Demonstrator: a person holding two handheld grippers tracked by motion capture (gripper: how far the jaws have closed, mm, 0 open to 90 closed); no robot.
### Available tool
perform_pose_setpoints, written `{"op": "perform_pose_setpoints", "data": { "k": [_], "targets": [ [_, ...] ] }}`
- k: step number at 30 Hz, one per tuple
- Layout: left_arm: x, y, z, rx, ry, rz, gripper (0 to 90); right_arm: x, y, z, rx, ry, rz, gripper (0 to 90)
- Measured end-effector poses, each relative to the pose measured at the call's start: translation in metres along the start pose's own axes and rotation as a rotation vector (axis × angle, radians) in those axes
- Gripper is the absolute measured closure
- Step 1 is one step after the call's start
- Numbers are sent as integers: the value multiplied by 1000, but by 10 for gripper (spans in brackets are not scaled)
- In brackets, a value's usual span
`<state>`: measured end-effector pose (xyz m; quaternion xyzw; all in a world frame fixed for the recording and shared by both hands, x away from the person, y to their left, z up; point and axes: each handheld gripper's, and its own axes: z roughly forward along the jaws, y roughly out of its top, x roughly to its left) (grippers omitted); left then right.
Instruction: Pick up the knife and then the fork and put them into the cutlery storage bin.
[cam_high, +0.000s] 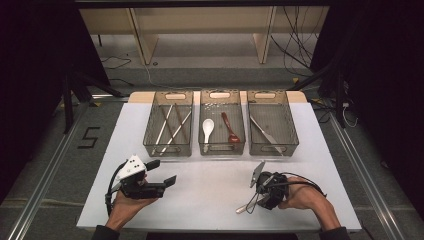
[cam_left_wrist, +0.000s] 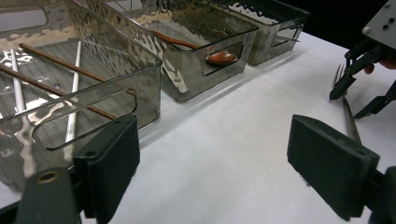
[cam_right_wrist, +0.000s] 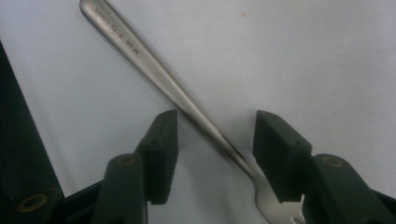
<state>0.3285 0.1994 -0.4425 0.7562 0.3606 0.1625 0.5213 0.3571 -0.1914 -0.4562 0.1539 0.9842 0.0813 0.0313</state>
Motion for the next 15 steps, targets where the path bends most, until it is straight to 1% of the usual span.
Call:
{"op": "perform_pose_setpoints", "data": {
  "k": [2,4,7,11,14,15],
  "targets": [
    [0,0,0,1,0,0,168,-1,1,0,7,12,9,550],
    [0,0,0,1,-1,0,168,-1,2,0,19,14,9,575],
    [0,0,0,2,-2,1,168,0,2,0,22,11,21,586],
    [0,0,0,3,-1,4,168,2,5,0,44,9,19,642],
    [0,0,0,3,-1,4,168,3,5,0,46,10,10,685],
    [0,0,0,3,-2,5,168,4,5,0,44,13,14,699]
  ]
}}
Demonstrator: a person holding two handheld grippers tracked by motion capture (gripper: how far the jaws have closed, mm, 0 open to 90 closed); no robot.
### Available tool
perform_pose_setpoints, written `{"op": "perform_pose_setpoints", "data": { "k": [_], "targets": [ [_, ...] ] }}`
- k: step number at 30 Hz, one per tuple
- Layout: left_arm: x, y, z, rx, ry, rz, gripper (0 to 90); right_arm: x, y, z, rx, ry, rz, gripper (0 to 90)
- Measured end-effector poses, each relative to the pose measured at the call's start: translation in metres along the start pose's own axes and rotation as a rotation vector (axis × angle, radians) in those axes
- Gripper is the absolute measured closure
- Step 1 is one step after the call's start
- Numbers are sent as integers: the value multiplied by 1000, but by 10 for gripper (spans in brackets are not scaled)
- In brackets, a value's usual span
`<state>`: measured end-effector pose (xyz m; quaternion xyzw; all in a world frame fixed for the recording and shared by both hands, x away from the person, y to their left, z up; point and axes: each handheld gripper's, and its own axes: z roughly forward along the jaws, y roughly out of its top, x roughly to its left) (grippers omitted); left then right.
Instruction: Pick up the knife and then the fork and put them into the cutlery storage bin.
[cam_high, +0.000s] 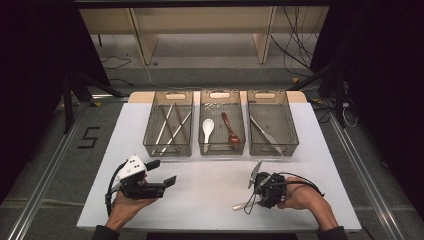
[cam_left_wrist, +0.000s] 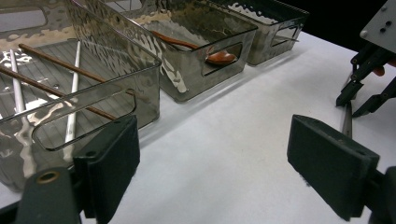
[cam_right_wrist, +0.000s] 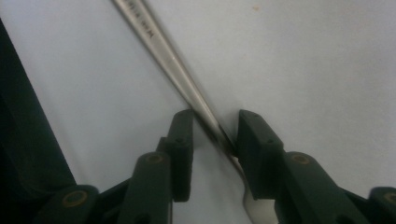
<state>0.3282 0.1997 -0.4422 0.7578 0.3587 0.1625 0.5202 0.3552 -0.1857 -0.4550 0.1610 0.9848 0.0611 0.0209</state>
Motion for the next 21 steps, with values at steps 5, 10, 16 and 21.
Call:
{"op": "perform_pose_setpoints", "data": {
  "k": [5,10,16,21],
  "targets": [
    [0,0,0,1,0,1,168,1,-2,0,-11,10,3,792],
    [0,0,1,1,0,1,168,2,-1,0,-2,18,-8,841],
    [0,0,0,1,0,2,168,2,1,0,8,19,-7,850],
    [0,0,0,2,1,2,168,3,1,-2,6,22,4,853]
  ]
}}
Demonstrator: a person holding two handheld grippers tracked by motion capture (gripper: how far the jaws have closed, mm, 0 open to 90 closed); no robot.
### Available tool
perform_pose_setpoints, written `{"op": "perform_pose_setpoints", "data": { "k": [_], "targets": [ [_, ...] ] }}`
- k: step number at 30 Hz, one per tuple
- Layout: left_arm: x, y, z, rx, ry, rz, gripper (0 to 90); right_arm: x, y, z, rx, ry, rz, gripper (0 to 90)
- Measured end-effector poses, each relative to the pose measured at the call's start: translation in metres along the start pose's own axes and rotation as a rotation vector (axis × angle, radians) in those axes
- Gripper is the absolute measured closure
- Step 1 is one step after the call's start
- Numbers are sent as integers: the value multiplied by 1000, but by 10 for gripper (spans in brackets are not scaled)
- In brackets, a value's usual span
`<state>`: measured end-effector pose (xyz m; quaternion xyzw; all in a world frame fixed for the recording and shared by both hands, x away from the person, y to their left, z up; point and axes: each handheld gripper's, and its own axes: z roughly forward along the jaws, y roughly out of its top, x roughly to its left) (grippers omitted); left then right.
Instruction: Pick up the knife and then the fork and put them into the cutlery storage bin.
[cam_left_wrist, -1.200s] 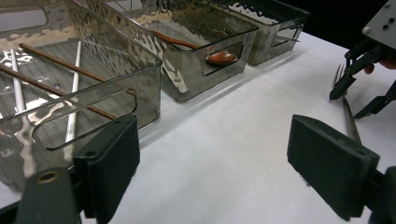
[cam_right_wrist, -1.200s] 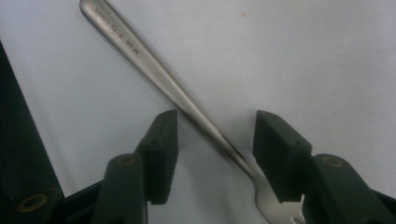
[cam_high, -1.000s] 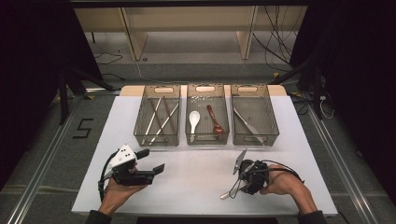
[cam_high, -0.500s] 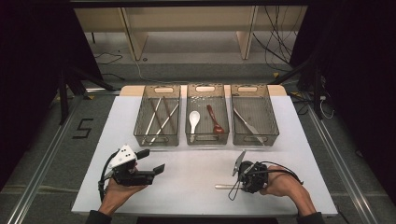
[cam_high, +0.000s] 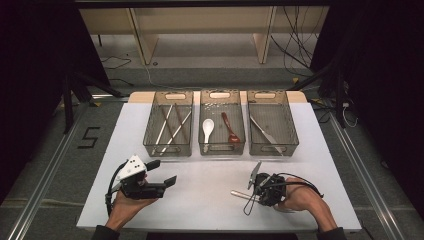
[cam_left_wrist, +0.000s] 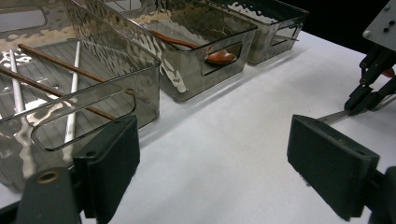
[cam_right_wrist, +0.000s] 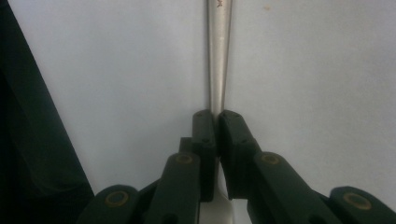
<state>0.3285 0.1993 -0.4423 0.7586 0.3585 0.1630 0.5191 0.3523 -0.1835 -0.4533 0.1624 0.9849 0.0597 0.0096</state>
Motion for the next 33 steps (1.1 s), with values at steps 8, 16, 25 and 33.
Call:
{"op": "perform_pose_setpoints", "data": {
  "k": [8,16,25,33],
  "targets": [
    [0,0,0,-2,1,-2,168,-6,-1,-15,-82,-26,46,853],
    [0,0,0,-2,1,-5,168,-26,-7,-41,-230,-47,177,854],
    [1,0,0,-5,1,-7,169,-45,-6,-56,-330,-63,269,853],
    [1,0,0,-5,1,-7,168,-53,-5,-66,-371,-88,302,853]
  ]
}}
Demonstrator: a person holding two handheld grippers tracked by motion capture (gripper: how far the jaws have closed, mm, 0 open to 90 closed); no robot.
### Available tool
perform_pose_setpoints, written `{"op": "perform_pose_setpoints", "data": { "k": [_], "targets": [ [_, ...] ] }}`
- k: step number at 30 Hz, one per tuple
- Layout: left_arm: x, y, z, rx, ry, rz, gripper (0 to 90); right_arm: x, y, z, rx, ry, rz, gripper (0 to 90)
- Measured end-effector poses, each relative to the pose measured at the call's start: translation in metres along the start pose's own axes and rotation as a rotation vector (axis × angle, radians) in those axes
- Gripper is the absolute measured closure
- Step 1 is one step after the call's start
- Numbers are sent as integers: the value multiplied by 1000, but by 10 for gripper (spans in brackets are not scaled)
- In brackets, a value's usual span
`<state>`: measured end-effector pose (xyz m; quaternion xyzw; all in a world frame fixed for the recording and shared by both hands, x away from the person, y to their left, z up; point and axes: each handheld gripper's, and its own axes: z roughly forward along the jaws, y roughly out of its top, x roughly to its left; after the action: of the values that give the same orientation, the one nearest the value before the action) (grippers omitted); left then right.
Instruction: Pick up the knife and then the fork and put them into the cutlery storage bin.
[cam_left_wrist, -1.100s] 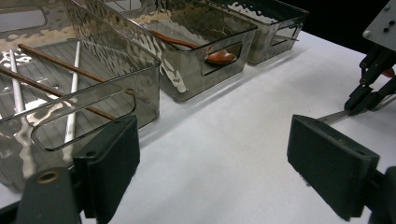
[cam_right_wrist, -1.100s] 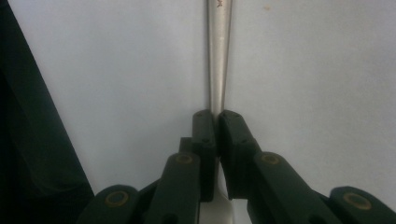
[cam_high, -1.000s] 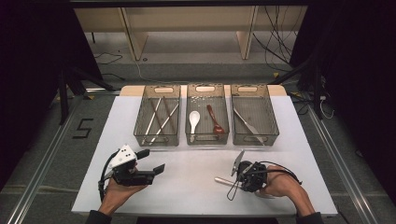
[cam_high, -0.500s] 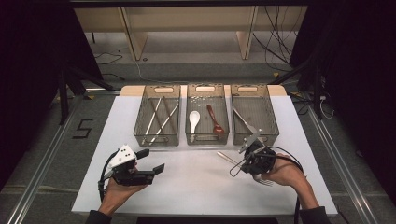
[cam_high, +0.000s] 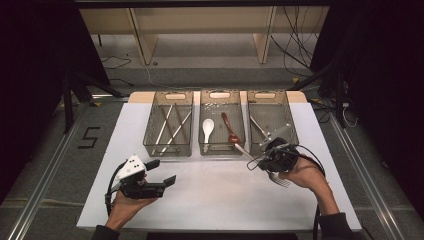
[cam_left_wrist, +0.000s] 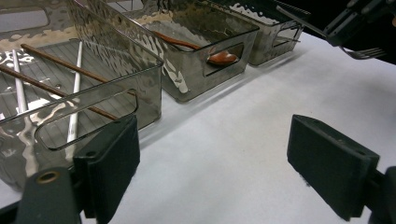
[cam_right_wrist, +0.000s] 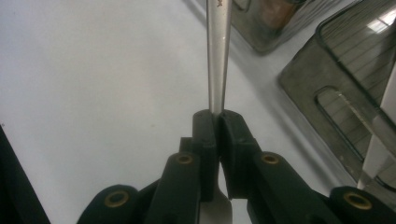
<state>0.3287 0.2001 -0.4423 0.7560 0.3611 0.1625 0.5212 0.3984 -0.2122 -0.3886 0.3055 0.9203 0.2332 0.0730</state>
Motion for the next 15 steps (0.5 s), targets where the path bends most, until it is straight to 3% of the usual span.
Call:
{"op": "perform_pose_setpoints", "data": {
  "k": [15],
  "targets": [
    [1,0,0,-3,3,0,168,-20,12,-10,-70,-24,61,853]
  ]
}}
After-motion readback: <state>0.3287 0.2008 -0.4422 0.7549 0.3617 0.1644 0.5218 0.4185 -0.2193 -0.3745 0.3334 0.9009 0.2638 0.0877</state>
